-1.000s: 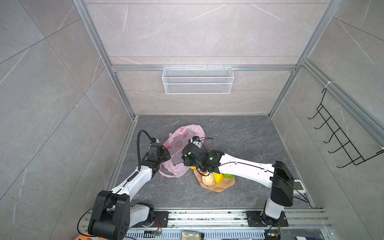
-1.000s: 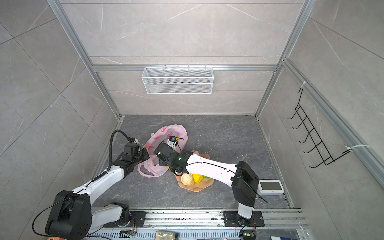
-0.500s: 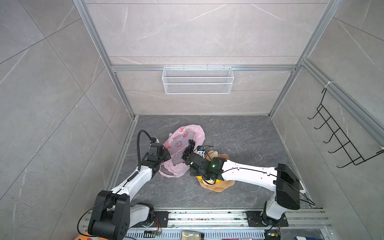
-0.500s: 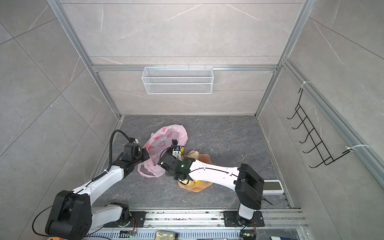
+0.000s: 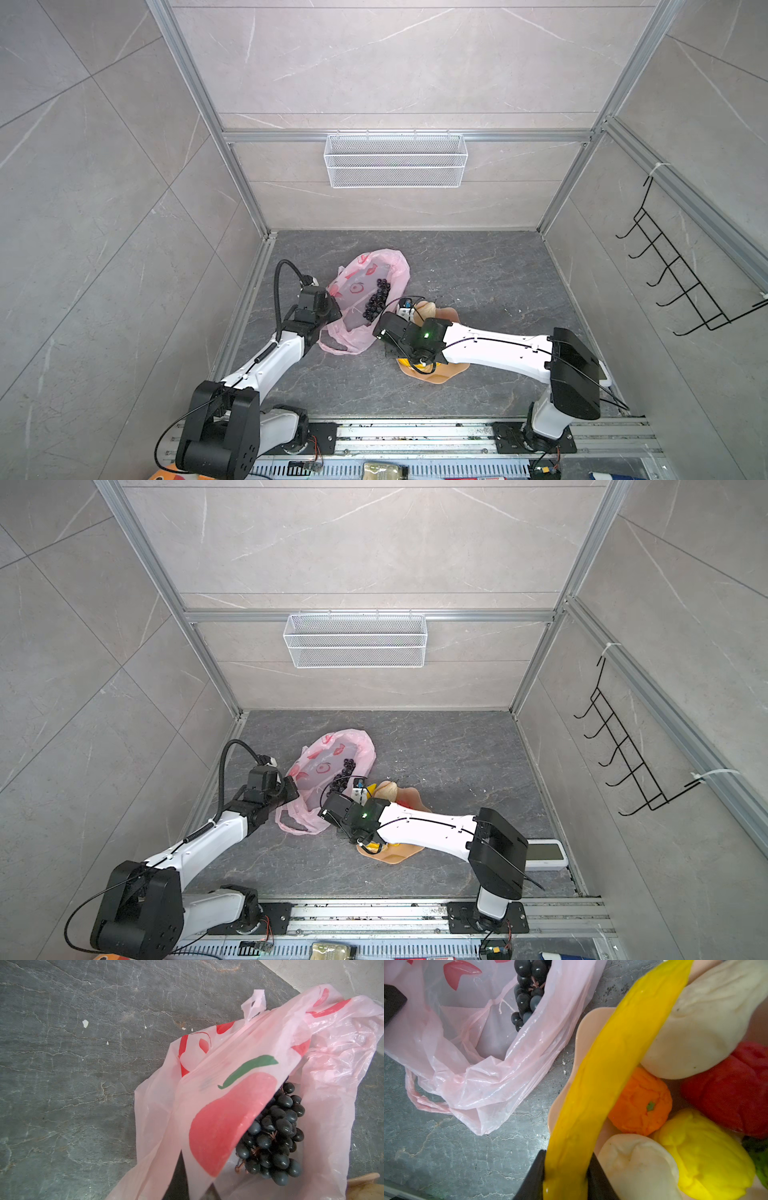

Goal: Take the fake fruits out of the plastic bag
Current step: 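Lower the banana into the bowl and open the right gripper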

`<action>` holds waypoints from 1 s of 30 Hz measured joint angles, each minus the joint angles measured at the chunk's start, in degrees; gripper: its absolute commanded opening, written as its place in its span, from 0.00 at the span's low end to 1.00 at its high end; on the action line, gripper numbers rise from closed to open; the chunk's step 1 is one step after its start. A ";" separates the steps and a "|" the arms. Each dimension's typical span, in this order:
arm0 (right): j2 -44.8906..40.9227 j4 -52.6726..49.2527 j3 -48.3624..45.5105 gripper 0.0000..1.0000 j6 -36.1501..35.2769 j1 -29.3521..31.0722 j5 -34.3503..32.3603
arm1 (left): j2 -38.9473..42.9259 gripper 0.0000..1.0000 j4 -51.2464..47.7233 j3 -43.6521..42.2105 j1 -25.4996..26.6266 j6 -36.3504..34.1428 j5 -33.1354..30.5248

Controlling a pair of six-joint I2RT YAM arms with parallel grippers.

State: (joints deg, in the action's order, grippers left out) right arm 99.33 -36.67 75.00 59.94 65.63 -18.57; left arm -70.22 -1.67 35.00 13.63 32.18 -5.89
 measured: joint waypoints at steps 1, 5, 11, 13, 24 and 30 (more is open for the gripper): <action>0.22 0.00 0.00 0.21 0.50 0.00 -0.07 | 0.00 0.00 0.00 0.00 0.00 0.00 0.00; 0.94 -0.02 0.07 0.22 1.44 0.00 -0.13 | 0.00 0.00 0.00 0.00 0.00 0.02 0.00; 3.15 -0.26 1.57 0.23 1.86 0.00 -0.13 | 0.00 0.00 0.00 0.00 0.00 0.00 0.00; 3.91 -0.52 2.27 0.23 1.86 0.00 -0.17 | 0.00 0.00 0.00 0.00 0.00 0.00 -0.02; 5.38 -2.54 3.87 0.29 1.81 0.00 -1.36 | 0.04 0.00 0.00 0.00 0.00 0.00 -0.02; 5.79 -2.95 3.87 0.34 1.81 0.00 -1.49 | 0.04 0.00 0.00 0.00 0.00 0.00 0.00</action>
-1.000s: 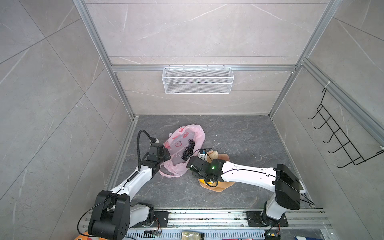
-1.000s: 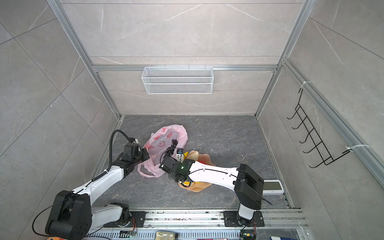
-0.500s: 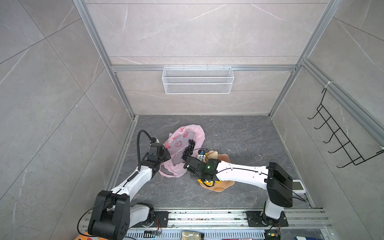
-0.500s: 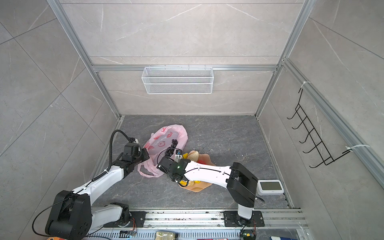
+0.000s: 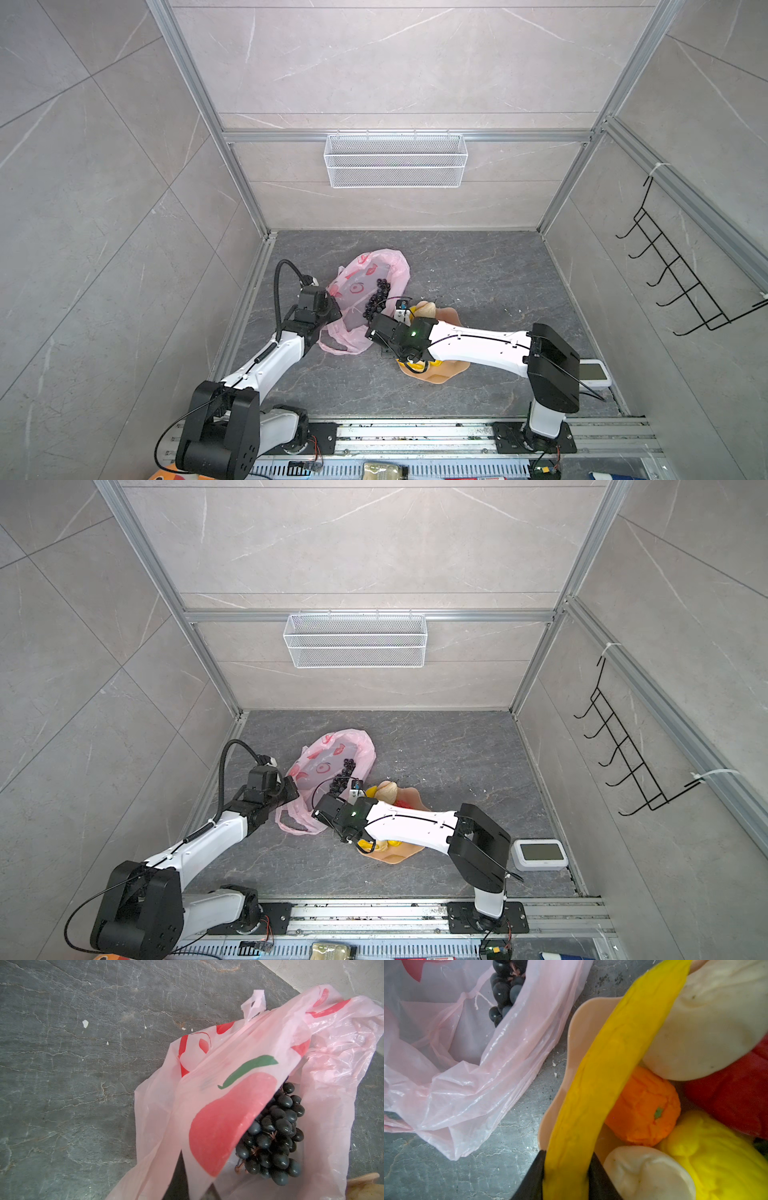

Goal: Take the fake fruits out of the plastic bag
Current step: 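Lower the banana into the bowl and open the right gripper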

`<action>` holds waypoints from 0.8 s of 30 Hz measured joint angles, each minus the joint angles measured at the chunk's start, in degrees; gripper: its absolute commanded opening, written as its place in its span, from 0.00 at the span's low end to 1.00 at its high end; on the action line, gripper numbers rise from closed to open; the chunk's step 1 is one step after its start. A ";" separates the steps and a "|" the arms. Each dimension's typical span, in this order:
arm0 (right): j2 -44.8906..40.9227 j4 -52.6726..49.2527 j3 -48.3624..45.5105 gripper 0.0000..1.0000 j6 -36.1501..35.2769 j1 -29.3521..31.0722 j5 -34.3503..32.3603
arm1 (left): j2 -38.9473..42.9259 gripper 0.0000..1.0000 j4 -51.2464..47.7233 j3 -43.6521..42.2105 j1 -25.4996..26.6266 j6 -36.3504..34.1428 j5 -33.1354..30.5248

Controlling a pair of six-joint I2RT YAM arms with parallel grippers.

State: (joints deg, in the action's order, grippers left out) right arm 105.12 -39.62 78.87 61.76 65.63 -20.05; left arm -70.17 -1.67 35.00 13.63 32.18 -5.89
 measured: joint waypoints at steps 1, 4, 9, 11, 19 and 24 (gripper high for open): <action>0.00 -0.04 0.02 0.36 0.02 0.00 -0.13 | -0.02 0.00 0.00 0.00 0.00 0.00 0.00; 0.02 -0.11 0.02 0.42 0.07 0.00 -0.17 | 0.00 0.00 0.00 0.00 0.00 0.00 -0.02; 0.02 -0.09 0.00 0.44 0.00 0.00 -0.20 | -0.02 0.00 0.00 0.00 0.00 0.02 0.00; 0.00 -0.09 0.00 0.44 0.00 0.00 -0.22 | 0.00 0.00 0.00 0.00 0.00 0.00 0.00; 0.00 -0.33 0.00 0.34 -0.02 0.11 -1.38 | 0.00 0.00 0.00 0.00 0.00 0.00 0.00; 0.00 -0.79 0.00 0.31 0.00 0.26 -1.84 | -0.02 0.00 0.00 0.00 0.00 0.00 0.00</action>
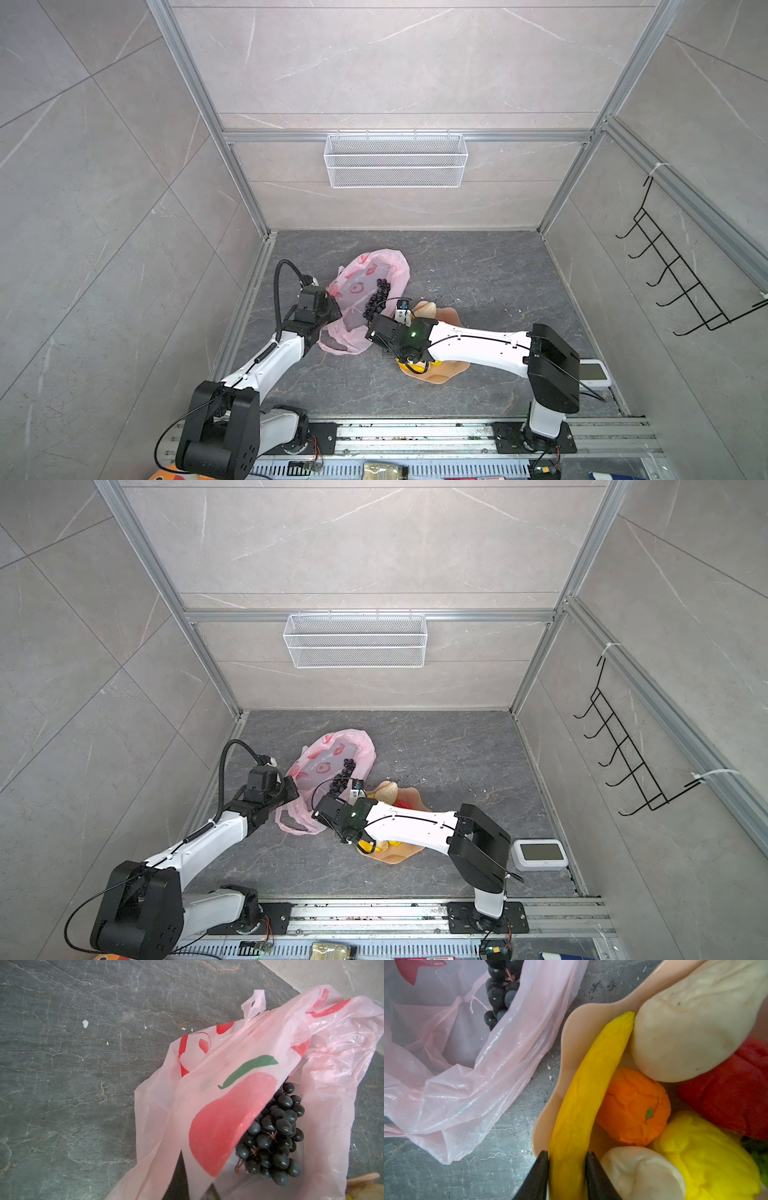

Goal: Take the fake fruits out of the plastic bag
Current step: 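Lower the banana into the bowl and open the right gripper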

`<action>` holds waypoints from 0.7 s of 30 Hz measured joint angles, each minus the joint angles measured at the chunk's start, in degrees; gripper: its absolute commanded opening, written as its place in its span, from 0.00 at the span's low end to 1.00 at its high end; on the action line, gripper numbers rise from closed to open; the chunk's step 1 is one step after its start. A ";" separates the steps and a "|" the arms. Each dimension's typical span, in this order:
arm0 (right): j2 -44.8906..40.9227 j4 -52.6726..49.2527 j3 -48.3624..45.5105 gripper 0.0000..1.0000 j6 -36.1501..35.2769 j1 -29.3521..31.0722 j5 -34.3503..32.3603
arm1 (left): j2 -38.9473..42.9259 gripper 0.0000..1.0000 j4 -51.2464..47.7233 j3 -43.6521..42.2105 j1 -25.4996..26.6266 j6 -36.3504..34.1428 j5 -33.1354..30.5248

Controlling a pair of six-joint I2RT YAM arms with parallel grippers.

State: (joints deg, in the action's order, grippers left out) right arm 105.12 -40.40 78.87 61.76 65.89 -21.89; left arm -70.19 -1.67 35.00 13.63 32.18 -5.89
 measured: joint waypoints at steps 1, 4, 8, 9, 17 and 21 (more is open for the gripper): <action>0.00 -0.09 0.00 0.31 -0.02 0.00 0.00 | 0.00 0.00 0.00 0.00 0.00 0.00 0.00; 0.00 -0.13 0.00 0.31 0.00 0.02 -0.02 | 0.00 0.00 0.00 0.00 0.00 0.00 0.00; 0.00 -0.13 -0.02 0.32 0.00 0.15 -0.09 | 0.00 0.00 0.00 0.00 0.00 0.00 0.00; -0.02 -0.13 -0.02 0.32 0.00 0.20 -0.24 | 0.00 0.00 0.00 0.00 0.00 0.00 0.00; -0.87 -0.96 0.00 0.48 -2.05 0.48 -1.99 | -0.02 0.00 0.00 0.00 0.00 0.00 0.11; -3.02 -2.19 0.26 0.53 -3.34 0.48 -4.04 | -1.09 0.00 0.02 0.39 0.20 -0.17 1.51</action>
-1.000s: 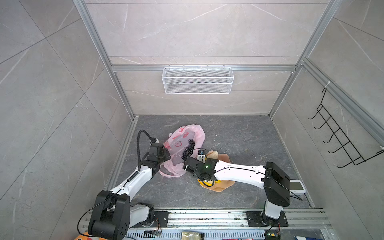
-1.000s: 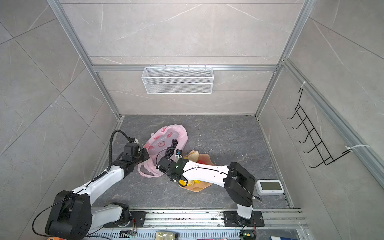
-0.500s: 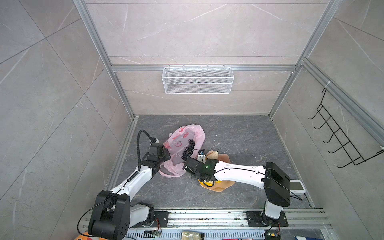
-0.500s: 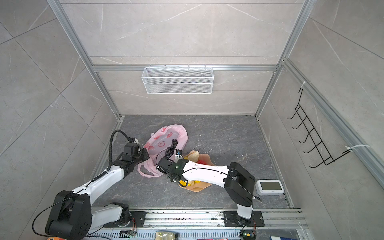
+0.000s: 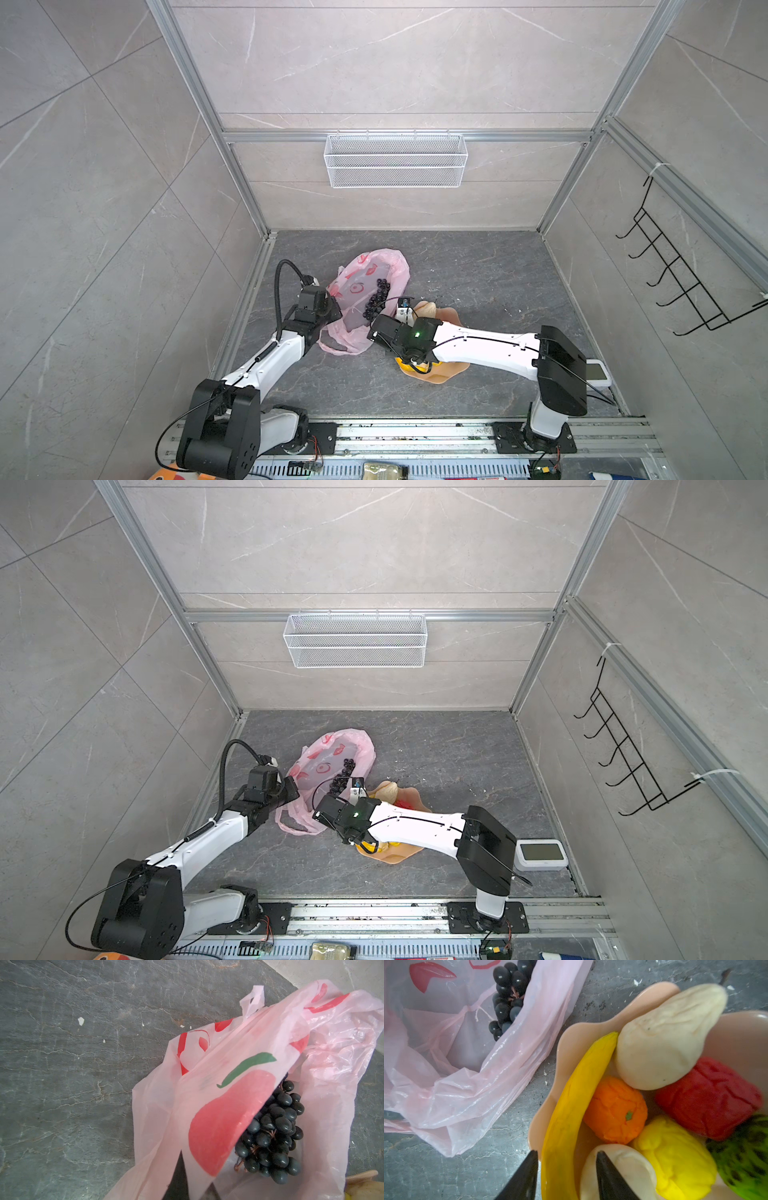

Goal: Take the fake fruits out of the plastic bag
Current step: 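Reach right gripper toward the grapes while left gripper pulls bag nearer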

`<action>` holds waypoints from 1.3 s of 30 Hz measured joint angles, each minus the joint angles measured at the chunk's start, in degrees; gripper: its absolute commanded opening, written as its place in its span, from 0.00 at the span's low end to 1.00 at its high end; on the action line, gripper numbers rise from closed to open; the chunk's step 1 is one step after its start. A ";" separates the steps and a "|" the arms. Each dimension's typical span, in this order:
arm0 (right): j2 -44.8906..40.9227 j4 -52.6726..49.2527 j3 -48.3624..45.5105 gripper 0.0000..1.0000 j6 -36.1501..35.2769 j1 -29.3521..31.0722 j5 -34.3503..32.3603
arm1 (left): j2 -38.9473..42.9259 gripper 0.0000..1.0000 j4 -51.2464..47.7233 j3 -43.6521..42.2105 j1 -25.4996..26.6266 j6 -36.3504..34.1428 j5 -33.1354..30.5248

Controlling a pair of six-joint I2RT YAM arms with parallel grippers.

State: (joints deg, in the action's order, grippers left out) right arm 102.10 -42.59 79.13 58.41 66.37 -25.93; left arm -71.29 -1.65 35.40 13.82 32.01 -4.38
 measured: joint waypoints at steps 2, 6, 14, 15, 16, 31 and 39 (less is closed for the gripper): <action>-0.98 -0.33 1.25 0.55 -1.09 0.00 -1.29 | -0.68 0.00 -0.02 0.50 0.85 -0.37 0.20; -1.18 0.85 5.33 0.56 -3.63 -0.85 -1.53 | -0.70 0.00 -1.20 2.23 4.24 -1.53 -1.16; 5.44 9.94 13.73 0.57 -10.34 -9.86 6.38 | 1.01 0.00 -4.74 3.65 -1.25 -0.90 -4.55; 7.28 10.78 15.52 0.57 -11.21 -10.49 7.54 | 1.73 0.00 -5.03 3.39 -2.43 -0.46 -4.70; 9.35 11.30 17.57 0.57 -12.00 -11.02 8.74 | 2.78 0.00 -5.68 3.06 -3.98 0.09 -5.03; 24.96 12.66 32.59 0.58 -15.26 -9.79 20.52 | 25.31 0.00 -16.00 -9.11 -6.29 8.48 -10.14; 23.04 14.43 26.16 0.65 -15.10 -9.60 19.47 | 10.23 0.00 -11.63 -6.64 2.84 3.13 1.07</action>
State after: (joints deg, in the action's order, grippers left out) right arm 125.14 -28.16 105.30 43.31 56.77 -6.46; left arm -61.06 -13.28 28.75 16.67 35.14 -3.31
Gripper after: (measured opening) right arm 0.652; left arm 0.048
